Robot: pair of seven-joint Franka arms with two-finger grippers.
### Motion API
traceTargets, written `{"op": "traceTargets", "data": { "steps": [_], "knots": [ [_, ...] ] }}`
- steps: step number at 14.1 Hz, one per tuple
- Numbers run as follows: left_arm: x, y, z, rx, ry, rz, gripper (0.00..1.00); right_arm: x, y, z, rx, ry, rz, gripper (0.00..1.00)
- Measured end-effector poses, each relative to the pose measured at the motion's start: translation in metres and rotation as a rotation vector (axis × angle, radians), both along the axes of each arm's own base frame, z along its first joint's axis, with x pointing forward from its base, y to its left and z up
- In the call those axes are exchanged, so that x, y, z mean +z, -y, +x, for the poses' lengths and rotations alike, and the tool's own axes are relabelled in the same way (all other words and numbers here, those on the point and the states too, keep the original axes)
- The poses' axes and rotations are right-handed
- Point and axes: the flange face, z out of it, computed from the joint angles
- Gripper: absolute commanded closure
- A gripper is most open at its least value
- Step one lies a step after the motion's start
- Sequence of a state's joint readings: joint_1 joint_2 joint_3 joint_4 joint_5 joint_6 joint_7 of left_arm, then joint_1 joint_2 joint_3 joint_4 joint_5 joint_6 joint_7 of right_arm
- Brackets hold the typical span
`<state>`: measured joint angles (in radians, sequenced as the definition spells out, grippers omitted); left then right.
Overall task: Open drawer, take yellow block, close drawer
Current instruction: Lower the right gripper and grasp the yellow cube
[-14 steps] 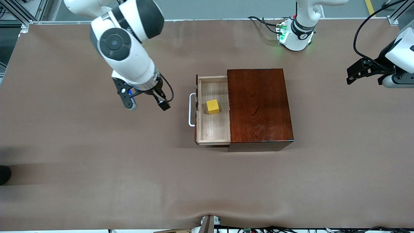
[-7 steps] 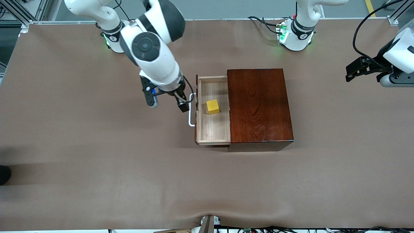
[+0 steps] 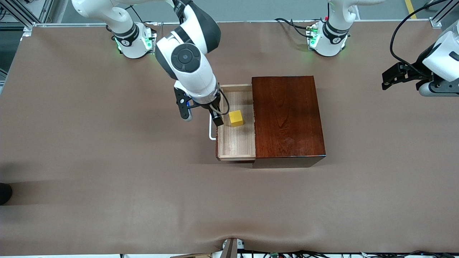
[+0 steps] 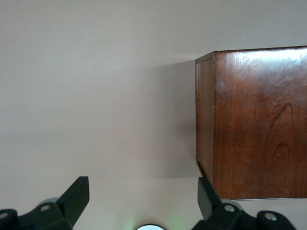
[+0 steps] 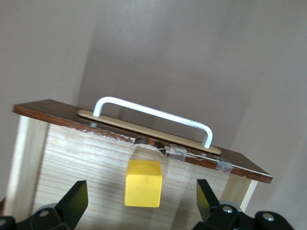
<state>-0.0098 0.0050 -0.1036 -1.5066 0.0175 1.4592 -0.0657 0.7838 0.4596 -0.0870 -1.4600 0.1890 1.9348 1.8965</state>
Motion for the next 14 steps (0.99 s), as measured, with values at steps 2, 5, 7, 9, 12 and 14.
{"op": "traceTargets", "data": {
  "steps": [2,5,7,9,12,14],
  "knots": [
    [0.000,0.001,0.000,-0.002,0.000,0.000,0.00,-0.016,-0.014,-0.008,0.020,-0.003,-0.007,0.00],
    [0.000,-0.001,0.000,0.002,0.000,0.000,0.00,-0.027,-0.026,-0.007,0.024,0.034,0.017,0.00],
    [0.000,-0.003,0.000,0.006,0.000,0.000,0.00,-0.031,-0.029,-0.006,0.013,0.049,0.028,0.00],
    [0.000,-0.005,0.001,0.010,0.000,0.000,0.00,-0.041,-0.039,-0.010,0.004,0.055,0.030,0.00],
    [0.000,-0.009,0.001,0.016,0.000,0.000,0.00,-0.061,-0.054,-0.020,0.013,0.053,0.023,0.00],
    [0.000,-0.010,0.001,0.018,0.000,0.000,0.00,-0.076,-0.061,-0.026,0.033,0.050,0.002,0.00]
  ]
}}
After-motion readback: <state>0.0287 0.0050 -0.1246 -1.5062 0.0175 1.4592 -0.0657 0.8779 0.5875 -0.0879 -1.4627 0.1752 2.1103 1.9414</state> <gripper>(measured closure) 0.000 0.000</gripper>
